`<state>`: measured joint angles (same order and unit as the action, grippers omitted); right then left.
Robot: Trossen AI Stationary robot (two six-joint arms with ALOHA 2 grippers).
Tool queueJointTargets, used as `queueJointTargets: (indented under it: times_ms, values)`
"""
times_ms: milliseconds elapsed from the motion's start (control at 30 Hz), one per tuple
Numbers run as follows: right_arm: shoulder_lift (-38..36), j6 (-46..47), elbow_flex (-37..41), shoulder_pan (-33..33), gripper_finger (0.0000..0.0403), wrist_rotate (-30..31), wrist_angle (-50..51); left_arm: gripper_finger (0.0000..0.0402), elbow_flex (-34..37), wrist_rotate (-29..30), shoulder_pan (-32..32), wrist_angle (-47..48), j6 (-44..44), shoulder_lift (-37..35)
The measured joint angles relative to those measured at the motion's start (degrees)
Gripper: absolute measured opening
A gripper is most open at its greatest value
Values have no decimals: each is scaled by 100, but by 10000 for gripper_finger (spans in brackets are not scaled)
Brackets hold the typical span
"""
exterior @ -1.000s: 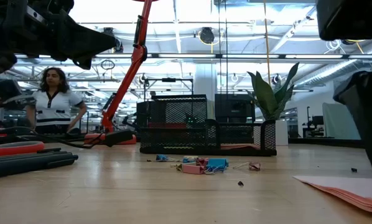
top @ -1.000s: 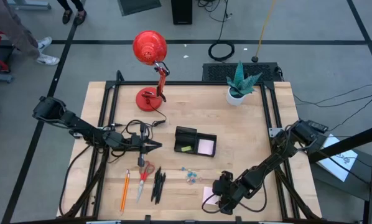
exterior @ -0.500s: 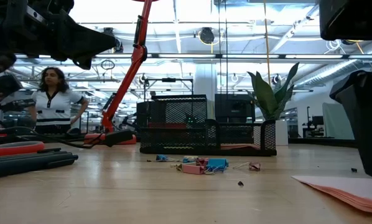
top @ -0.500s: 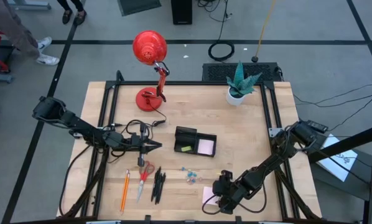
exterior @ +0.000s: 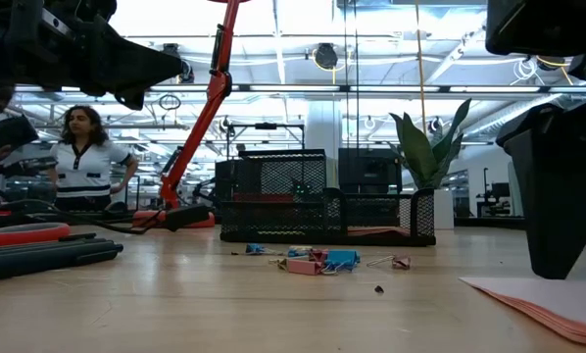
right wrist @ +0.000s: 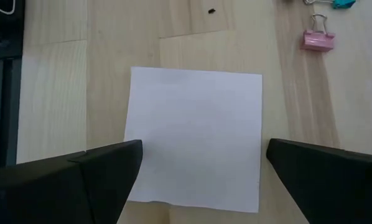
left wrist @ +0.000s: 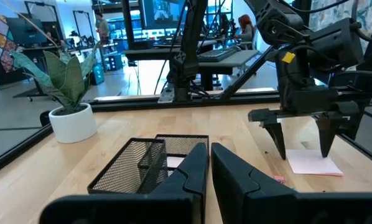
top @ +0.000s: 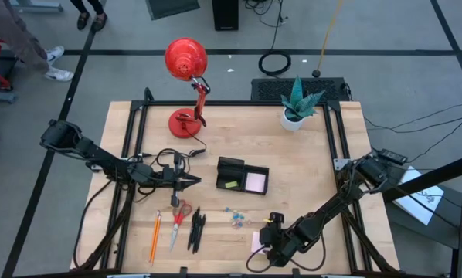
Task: Pick and place office supplies into organizer
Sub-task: Put the pink sticky note into the black desk organizer
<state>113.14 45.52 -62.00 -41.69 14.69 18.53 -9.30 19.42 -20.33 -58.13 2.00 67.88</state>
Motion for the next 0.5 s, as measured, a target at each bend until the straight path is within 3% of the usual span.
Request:
queueJointTargets:
  times_ms: [200,500]
  values:
    - [0,6,3,3,317,-45,42,31,0,0,-1,1,2,0]
    - [0,48,17,11,171,-40,156,31,0,5,-1,2,2,0]
